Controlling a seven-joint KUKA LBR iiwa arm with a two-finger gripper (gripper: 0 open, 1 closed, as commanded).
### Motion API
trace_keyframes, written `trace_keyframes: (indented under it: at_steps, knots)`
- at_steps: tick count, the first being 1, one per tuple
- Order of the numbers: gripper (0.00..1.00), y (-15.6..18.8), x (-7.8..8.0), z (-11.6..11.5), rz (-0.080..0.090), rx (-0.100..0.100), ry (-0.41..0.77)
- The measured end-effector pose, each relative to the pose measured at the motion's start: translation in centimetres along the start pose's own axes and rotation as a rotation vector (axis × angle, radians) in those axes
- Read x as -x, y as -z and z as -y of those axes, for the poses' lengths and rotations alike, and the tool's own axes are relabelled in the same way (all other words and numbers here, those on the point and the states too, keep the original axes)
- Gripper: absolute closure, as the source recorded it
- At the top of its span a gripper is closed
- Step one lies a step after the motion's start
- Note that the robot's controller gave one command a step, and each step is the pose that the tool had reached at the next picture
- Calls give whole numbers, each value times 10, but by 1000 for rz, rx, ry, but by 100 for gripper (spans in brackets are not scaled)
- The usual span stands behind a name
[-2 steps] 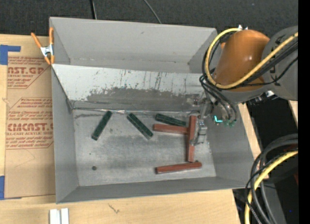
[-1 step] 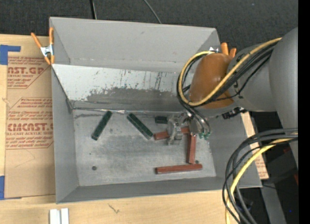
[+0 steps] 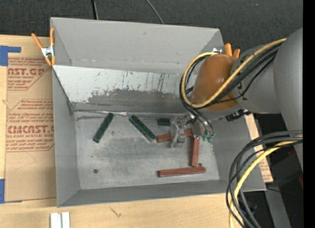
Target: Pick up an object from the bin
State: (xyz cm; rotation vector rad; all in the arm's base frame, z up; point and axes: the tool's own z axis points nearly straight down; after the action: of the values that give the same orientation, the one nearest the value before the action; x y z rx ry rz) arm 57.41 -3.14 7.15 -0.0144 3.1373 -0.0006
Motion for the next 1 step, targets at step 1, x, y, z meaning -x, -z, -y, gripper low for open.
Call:
trace_keyframes:
  at_steps: [1]
  knots:
    - [100, 51, -4, 0, -9, 1, -8]
